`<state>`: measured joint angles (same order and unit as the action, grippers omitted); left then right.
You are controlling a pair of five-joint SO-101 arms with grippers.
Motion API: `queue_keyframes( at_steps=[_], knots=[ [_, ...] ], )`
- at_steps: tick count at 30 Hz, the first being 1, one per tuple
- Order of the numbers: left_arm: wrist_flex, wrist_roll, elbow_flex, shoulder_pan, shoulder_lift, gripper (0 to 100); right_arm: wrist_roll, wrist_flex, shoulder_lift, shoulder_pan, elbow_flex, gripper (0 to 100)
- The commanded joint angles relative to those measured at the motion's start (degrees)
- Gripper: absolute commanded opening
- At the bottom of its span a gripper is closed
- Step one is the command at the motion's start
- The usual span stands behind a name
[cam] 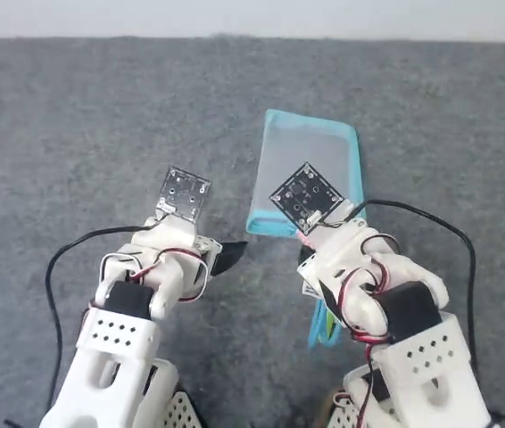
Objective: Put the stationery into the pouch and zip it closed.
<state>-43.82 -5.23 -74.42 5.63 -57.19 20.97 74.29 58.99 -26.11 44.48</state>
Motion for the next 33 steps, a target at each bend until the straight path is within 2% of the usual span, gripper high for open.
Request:
queue_keyframes(
  at_steps=[1, 10, 20, 25, 33],
  knots=[
    [-0.3, -0.5, 4.0, 0.4, -1.8, 36, -1.0, -0.4, 0.8, -0.7, -1.6, 0.6],
    [-0.6, 1.5, 3.7, 0.0, -3.7, 36, -3.5, -5.1, 0.7, -0.7, 2.7, 0.6],
    [-12.6, 1.9, 0.7, 0.3, -27.0, 36, -4.2, -7.3, -8.0, -1.3, 2.2, 0.6],
    [-10.5, 1.1, -0.3, 0.4, -24.8, 36, -4.0, -5.1, -5.5, -5.7, 1.6, 0.6],
    [-5.5, -0.1, -0.5, 0.5, -17.5, 36, -2.8, -3.9, -3.4, -6.0, 0.3, 0.6]
  ],
)
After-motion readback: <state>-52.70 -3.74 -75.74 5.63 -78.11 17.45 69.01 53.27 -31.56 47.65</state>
